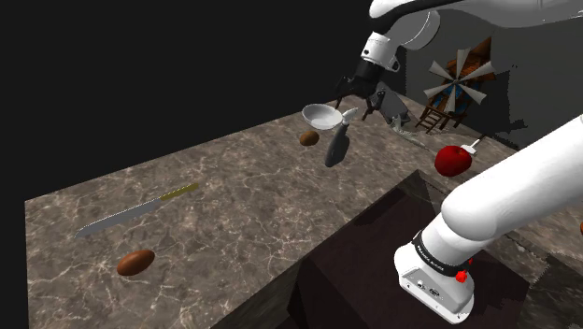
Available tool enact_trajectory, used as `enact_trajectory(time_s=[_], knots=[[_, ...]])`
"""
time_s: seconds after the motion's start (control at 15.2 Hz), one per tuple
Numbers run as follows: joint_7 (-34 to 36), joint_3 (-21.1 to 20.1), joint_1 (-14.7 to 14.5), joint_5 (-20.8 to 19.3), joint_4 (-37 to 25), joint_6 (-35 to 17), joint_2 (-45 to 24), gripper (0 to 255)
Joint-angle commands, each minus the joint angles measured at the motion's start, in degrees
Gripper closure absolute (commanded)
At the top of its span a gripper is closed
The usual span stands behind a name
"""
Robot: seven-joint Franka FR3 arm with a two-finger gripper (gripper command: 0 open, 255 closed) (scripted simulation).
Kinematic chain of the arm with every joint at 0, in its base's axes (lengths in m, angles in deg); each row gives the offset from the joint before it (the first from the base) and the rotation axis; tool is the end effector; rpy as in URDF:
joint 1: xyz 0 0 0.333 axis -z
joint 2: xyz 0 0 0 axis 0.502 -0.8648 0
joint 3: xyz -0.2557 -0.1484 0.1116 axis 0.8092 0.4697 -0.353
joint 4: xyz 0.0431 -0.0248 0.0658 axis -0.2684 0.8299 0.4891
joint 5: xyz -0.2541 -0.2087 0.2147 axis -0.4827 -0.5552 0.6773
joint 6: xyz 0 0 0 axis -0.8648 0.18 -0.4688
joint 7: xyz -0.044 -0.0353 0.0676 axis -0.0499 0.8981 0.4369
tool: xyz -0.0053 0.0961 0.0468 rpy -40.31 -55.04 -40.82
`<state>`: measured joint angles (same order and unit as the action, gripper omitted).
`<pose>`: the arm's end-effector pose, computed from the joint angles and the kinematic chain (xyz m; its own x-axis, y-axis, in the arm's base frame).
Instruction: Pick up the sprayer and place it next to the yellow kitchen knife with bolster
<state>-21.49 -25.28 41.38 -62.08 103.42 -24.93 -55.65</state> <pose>0.4378 -0.1113 0.4409 0.5105 -0.7782 -0.3658 -0.8564 -0.4985 -0.1345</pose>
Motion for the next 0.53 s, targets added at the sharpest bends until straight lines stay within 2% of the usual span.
enact_trajectory(time_s=[0.0, 0.46], knots=[[3.1, 1.1, 1.2, 2.2, -0.7, -1.9, -3.9, 0], [11.8, 4.9, 4.9, 10.8, 0.2, -8.5, -14.6, 0]])
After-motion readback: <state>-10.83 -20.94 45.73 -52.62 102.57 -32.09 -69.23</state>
